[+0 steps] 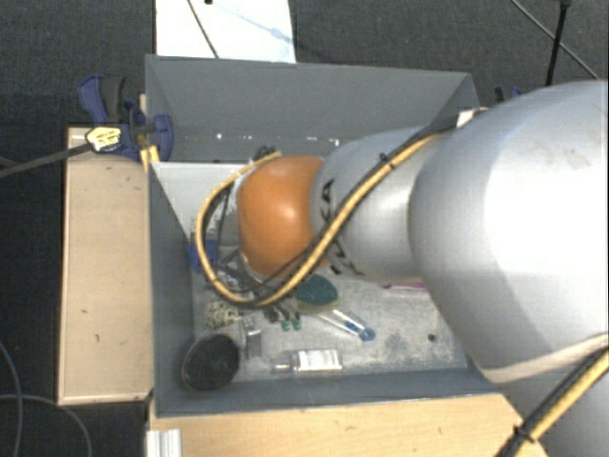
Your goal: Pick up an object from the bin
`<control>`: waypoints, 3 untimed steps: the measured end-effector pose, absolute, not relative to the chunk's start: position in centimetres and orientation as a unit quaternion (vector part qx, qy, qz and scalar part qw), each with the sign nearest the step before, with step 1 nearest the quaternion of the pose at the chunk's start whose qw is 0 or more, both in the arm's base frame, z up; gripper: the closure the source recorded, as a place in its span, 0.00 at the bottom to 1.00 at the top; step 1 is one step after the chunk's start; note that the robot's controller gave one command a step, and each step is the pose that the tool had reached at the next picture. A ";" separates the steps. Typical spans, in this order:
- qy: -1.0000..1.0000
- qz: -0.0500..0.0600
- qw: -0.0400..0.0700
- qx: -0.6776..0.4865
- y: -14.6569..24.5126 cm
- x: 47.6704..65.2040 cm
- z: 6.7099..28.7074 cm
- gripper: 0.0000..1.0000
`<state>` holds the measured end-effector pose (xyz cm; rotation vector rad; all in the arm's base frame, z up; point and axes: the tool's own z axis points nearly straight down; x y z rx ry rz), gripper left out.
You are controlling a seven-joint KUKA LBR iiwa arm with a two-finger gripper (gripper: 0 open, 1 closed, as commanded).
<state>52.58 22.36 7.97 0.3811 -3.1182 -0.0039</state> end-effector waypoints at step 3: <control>-0.943 -0.001 -0.006 0.332 23.0 49.7 25.3 1.00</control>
Offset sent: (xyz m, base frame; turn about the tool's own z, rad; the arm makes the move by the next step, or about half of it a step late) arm -0.0352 0.0083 -0.0097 -0.4307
